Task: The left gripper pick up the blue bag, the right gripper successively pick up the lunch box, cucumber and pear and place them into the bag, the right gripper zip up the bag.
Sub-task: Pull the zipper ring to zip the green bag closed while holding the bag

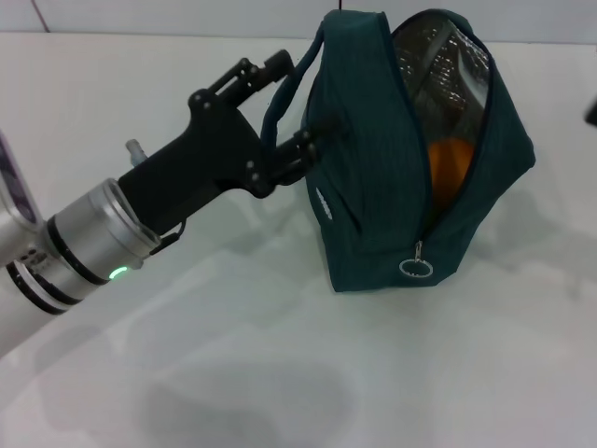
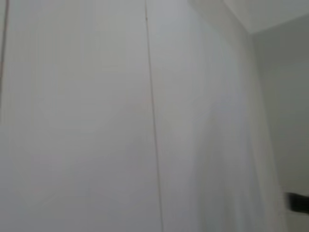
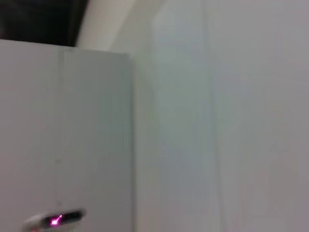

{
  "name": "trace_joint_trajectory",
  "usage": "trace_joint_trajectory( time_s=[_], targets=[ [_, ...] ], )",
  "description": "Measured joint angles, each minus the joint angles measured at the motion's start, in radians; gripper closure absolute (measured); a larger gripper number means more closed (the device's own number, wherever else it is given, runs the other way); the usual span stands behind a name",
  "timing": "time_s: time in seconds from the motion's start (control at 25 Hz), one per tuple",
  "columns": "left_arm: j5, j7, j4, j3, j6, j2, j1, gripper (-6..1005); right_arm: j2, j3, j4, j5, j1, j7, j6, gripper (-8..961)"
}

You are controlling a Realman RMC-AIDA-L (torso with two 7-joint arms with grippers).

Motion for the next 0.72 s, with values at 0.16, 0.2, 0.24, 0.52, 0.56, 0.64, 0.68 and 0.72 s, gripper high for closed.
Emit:
trace_joint_trajectory(
  time_s=[0.16,0.2,0.24,0.52,0.56,0.64,0.68,0.72],
  targets=[
    [-0.015,0.025,0.000,0.005,-0.003,0.000,0.003,255,-0.038,-0.018,0.037,-0.161,0.006,-0.003,-0.021,320],
    [-0.016,0.036,0.001,0.003,-0.004,0.001,0.006,255,-0.038,-0.019,0.044,-0.201,0.009,-0.005,-0.003,320],
    [-0.016,0.036,0.001,0.003,-0.004,0.001,0.006,255,-0.034,-0.022,0.048,-0.238,0.011,-0.007,0.017,320],
    [-0.023,0.084,0.002,0.001,-0.001,0.001,0.021,255,0.041,-0.038,0.049,-0.553,0.083,0.001,0.152,321],
    [-0.023,0.084,0.001,0.001,-0.001,0.000,0.020,255,0.049,-0.040,0.051,-0.571,0.091,0.001,0.164,321],
    [-0.024,0.084,0.001,0.001,-0.001,0.000,0.020,255,0.065,-0.062,0.057,-0.596,0.118,0.001,0.192,322],
    [-0.024,0.084,0.000,0.001,-0.001,-0.001,0.020,255,0.067,-0.072,0.058,-0.596,0.123,0.001,0.196,322],
    [-0.024,0.082,0.000,0.001,-0.001,-0.001,0.020,255,0.070,-0.093,0.060,-0.595,0.134,0.002,0.207,322]
  ],
)
